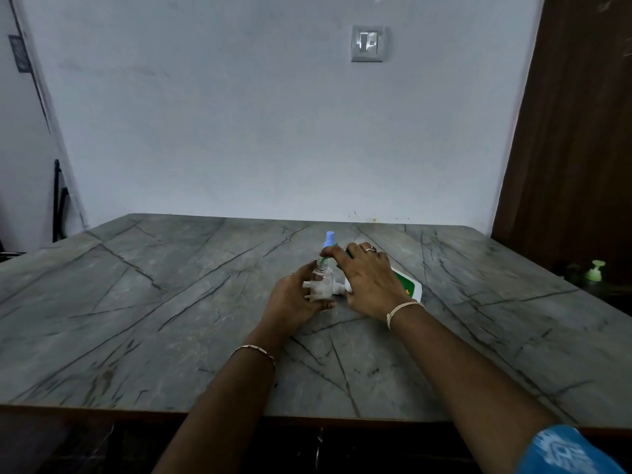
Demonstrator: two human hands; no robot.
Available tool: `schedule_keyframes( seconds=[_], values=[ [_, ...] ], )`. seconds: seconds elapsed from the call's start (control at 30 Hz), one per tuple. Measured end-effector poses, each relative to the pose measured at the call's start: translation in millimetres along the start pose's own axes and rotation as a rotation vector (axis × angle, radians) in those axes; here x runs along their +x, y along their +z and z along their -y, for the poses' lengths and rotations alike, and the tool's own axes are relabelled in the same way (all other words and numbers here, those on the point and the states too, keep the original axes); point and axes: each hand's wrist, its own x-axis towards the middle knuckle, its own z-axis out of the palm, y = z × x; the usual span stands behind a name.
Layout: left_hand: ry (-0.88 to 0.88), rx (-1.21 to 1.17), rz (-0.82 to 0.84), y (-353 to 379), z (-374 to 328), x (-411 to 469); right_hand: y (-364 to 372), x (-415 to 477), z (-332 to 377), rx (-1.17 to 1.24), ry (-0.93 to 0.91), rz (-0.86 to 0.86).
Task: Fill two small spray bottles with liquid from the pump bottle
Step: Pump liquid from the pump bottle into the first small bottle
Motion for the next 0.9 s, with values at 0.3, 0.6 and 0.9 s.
schedule_keyframes(
  seconds=[0.3,0.6,0.9],
  values=[
    [-0.002,0.0,-0.022,1.8,1.7,2.0,-0.5,-6.2,-5.5,-0.039,-0.022,0.0],
    [0.001,-0.008,-0.021,1.1,0.7,1.1,-0.5,-0.1,1.5,-0.03,-0.004,-0.024],
    [-0.012,0.005,-0.02,1.2,2.3,1.6,-4.5,-7.7,-3.8,-0.071,-0.045,-0.006]
  ],
)
